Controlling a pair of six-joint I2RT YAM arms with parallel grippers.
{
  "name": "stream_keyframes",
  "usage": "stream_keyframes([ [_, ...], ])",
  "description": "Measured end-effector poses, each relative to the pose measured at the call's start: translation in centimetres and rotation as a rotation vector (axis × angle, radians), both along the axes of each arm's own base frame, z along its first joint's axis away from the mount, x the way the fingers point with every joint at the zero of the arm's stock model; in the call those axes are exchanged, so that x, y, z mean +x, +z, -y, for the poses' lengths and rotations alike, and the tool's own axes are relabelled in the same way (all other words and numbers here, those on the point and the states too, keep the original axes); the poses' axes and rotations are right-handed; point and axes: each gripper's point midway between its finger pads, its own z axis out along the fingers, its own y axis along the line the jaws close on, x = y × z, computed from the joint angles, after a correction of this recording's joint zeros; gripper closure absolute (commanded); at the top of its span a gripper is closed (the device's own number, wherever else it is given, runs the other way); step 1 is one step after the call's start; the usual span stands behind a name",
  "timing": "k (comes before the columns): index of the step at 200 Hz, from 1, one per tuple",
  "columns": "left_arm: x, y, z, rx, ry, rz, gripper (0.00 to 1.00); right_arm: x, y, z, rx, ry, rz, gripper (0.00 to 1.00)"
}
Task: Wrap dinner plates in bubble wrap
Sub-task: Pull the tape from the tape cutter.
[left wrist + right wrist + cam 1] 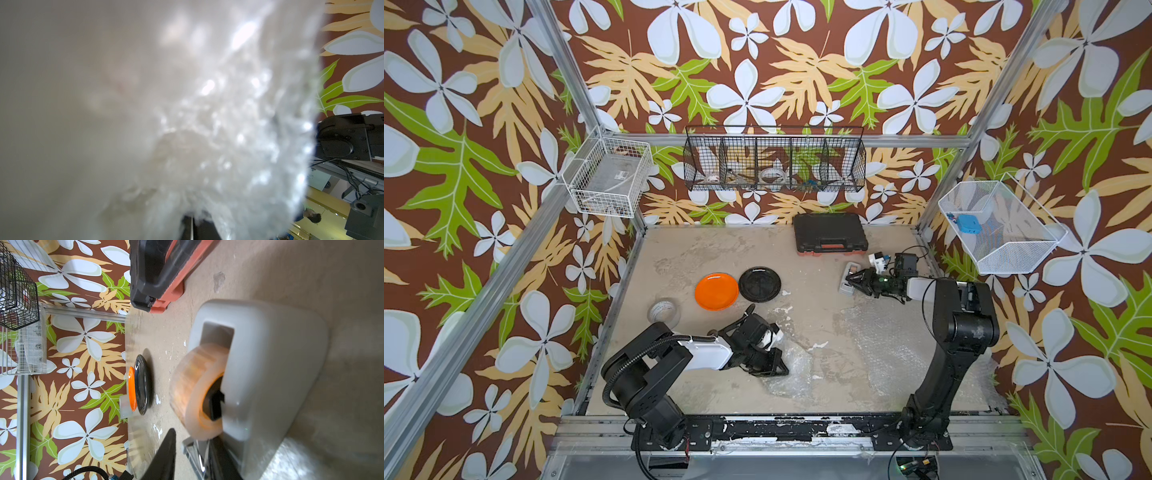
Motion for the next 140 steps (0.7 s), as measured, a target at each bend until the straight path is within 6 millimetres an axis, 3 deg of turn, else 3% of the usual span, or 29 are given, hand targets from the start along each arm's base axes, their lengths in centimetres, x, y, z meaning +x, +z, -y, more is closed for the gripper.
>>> stream_keyframes([
  [40, 0.0, 0.0, 0.0, 0.0, 0.0, 0.0, 0.92, 0.1, -0.2, 0.1, -0.008, -0.007, -0.004, 0.85],
  [70, 0.0, 0.0, 0.0, 0.0, 0.002, -0.002, 0.91, 0.0, -0.2, 0.4, -0.025, -0.024, -0.015, 1.0],
  [140, 0.0, -0.1, 0.0, 0.0, 0.003, -0.002, 0.92, -1.2, 2.9, -0.9, -0.019, -0.008, 0.015, 1.0],
])
